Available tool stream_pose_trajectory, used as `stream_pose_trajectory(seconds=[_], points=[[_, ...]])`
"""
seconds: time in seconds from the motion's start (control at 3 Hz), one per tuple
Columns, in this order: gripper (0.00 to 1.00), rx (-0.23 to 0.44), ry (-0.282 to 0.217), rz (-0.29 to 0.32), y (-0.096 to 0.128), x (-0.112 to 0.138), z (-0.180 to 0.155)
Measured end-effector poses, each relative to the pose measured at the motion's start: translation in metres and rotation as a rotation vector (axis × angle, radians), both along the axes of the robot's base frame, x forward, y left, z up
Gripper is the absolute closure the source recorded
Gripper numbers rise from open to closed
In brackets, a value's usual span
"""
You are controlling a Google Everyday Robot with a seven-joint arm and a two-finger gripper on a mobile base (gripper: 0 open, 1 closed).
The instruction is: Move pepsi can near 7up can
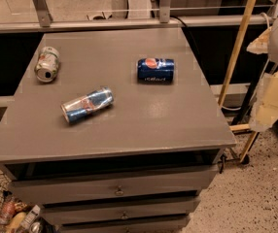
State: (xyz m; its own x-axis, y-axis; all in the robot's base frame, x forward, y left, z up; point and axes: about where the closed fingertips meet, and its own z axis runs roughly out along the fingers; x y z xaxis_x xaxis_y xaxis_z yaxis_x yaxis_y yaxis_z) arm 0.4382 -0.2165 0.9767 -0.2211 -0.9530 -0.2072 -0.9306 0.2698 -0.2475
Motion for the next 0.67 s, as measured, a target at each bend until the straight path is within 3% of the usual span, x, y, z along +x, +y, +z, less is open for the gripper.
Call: stream_pose_trajectory(seconds=[0.33, 0.67], points=[[0.00, 0.006, -0.002, 0.011, 0.005, 0.007, -0.001], [0.00, 0.019, 0.021, 0.081, 0.034, 0.049, -0.015]])
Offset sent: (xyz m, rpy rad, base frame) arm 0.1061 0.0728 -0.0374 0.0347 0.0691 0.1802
